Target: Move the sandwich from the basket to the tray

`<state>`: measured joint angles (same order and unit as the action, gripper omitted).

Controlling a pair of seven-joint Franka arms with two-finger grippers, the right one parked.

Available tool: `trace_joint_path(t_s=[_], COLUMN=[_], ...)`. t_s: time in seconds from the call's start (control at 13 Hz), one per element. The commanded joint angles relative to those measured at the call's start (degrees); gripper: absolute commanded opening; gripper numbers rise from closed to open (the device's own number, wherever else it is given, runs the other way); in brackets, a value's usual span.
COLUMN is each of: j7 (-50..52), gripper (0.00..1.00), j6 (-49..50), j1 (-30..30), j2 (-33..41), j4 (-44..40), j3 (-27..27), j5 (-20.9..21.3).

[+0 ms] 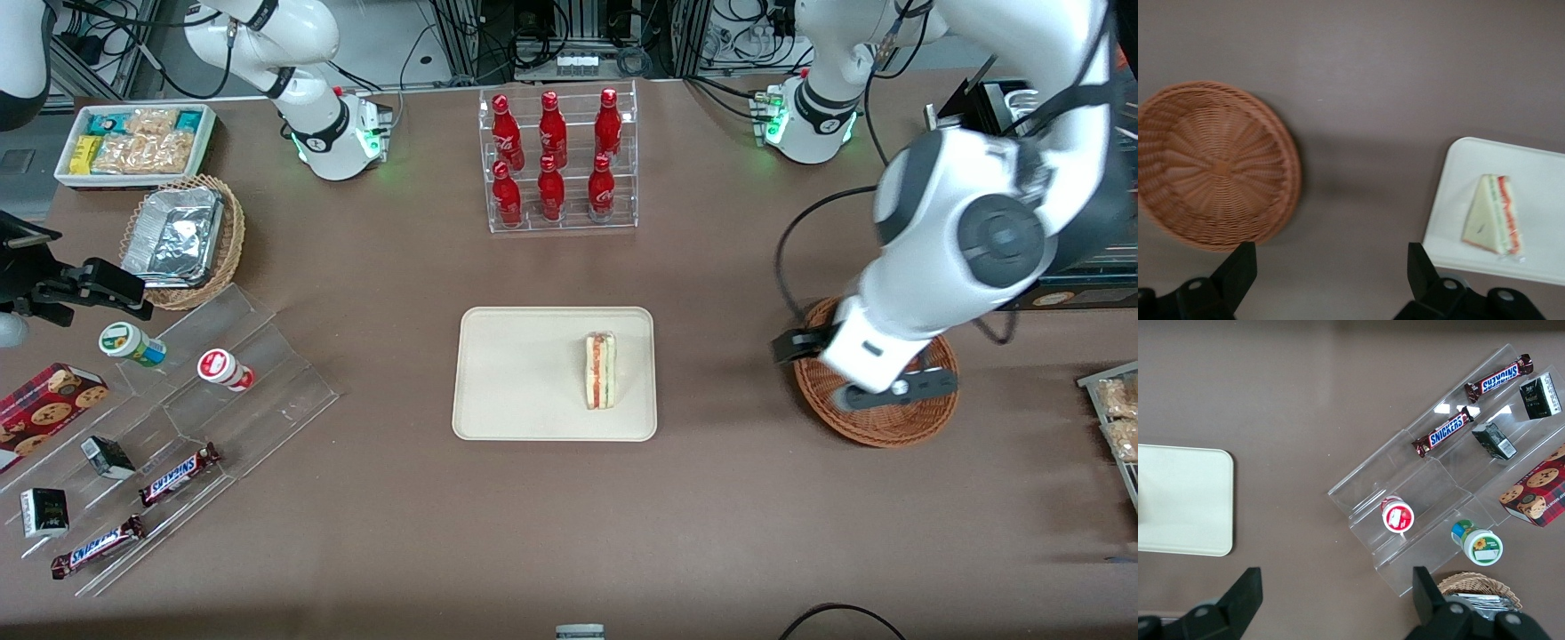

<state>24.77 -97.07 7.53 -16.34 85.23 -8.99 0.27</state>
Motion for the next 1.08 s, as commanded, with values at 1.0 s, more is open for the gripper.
trace_joint_path(t_s=[1.0], j7=[-15.72], gripper=[1.0], j6=[10.5], j1=[-4.28], j2=[20.12], j4=[6.53], j3=[4.25], j5=[1.67])
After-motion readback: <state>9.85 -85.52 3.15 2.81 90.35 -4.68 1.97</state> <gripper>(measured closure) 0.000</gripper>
